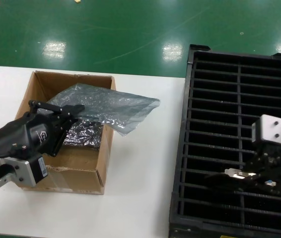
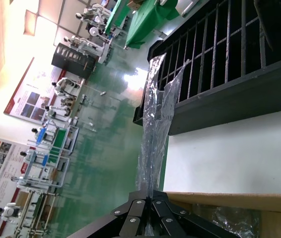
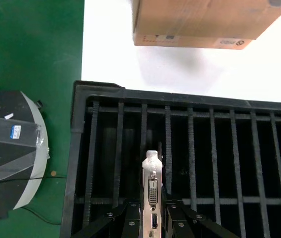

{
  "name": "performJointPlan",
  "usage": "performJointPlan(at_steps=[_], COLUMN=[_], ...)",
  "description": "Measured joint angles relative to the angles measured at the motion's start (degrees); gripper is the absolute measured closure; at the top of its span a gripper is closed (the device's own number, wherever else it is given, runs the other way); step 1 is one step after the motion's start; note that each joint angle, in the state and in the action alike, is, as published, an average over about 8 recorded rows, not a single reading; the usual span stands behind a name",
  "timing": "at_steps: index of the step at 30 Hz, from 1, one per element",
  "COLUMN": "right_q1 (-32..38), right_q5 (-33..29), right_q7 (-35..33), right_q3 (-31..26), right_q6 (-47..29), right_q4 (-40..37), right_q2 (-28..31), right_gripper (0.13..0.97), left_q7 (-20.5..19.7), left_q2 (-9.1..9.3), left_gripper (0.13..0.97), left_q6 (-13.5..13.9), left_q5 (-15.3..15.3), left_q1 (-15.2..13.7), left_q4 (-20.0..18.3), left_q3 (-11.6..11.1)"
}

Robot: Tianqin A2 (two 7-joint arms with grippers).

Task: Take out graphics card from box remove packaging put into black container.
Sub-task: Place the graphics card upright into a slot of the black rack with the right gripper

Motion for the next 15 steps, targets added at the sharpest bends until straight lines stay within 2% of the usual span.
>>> performJointPlan(at_steps=[15], right_q1=[0.6], right_q5=[-2.6], right_q7=[-1.3], right_q3=[-1.6], right_q6=[0.1], right_q4=[-2.9], right_q2=[-4.7], right_gripper=[0.856], left_q7=[0.0], left_q2=[0.00], left_gripper=[0.957], left_q6=[0.0], left_q5=[0.0], left_q1=[0.0], left_q4=[0.0], left_q3=[0.0])
